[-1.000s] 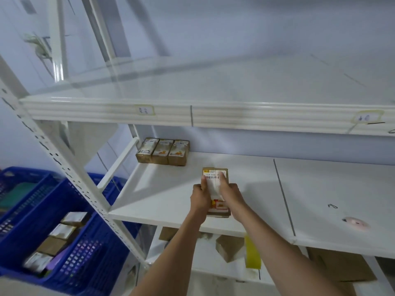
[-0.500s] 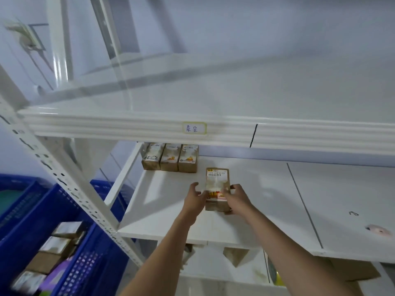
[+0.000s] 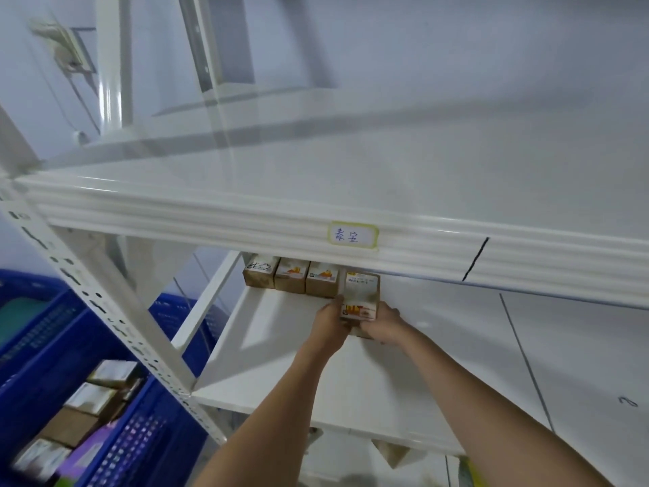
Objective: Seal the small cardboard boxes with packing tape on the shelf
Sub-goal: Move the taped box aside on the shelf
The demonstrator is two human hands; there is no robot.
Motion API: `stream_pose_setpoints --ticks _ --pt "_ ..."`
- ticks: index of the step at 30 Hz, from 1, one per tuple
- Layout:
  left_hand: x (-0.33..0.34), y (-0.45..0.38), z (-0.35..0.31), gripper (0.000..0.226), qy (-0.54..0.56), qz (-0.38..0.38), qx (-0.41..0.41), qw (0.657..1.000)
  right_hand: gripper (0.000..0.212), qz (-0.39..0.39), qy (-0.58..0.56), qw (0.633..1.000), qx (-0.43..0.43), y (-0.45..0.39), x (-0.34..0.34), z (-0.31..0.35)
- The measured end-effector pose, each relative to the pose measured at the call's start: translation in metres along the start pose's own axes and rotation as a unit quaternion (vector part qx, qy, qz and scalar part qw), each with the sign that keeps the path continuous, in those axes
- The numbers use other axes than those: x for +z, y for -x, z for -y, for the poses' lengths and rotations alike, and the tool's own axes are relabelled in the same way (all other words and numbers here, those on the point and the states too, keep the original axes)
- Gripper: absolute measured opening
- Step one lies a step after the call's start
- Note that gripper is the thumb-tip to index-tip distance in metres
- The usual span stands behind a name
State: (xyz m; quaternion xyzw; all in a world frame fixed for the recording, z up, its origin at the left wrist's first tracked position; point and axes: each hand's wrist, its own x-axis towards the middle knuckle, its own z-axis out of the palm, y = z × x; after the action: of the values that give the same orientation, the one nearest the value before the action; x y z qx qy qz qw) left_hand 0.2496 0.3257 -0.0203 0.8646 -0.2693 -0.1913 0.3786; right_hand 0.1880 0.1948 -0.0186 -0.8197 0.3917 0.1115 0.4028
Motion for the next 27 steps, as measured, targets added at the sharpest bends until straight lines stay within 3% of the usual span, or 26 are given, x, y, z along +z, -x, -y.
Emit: stream_pose_setpoints --ticks 2,4,9,12,16,19,27 --pt "-0.001 -0.006 0.003 0.038 -0.007 -0.001 0.018 1.0 0.069 0.004 0.021 1.0 -0.007 -0.002 0.0 0.002" --pt "0.0 -0.015 0.005 0.032 -0.033 0.0 0.051 0.998 0.058 -0.017 0.018 1.0 -0.01 -0.016 0.003 -0.002" --pt "0.005 -0.042 0.025 0.036 -0.147 0.016 0.112 0.983 0.048 -0.071 0.015 0.997 -0.021 -0.073 0.017 -0.018" --pt "0.005 -0.054 0.038 0.04 -0.201 0.028 0.141 0.969 0.043 -0.103 0.033 0.994 -0.023 -0.052 0.02 0.004" --pt "0.006 -0.061 0.05 0.057 -0.254 0.024 0.174 0.951 0.055 -0.192 0.063 0.979 -0.038 -0.05 0.033 0.011" --pt "0.004 -0.068 0.054 0.067 -0.297 0.02 0.185 0.936 0.044 -0.254 0.11 0.96 -0.048 -0.051 0.042 0.015" --pt "0.003 -0.092 0.057 0.074 -0.355 0.041 0.176 0.917 0.031 -0.266 0.158 0.95 -0.046 -0.081 0.039 0.032"
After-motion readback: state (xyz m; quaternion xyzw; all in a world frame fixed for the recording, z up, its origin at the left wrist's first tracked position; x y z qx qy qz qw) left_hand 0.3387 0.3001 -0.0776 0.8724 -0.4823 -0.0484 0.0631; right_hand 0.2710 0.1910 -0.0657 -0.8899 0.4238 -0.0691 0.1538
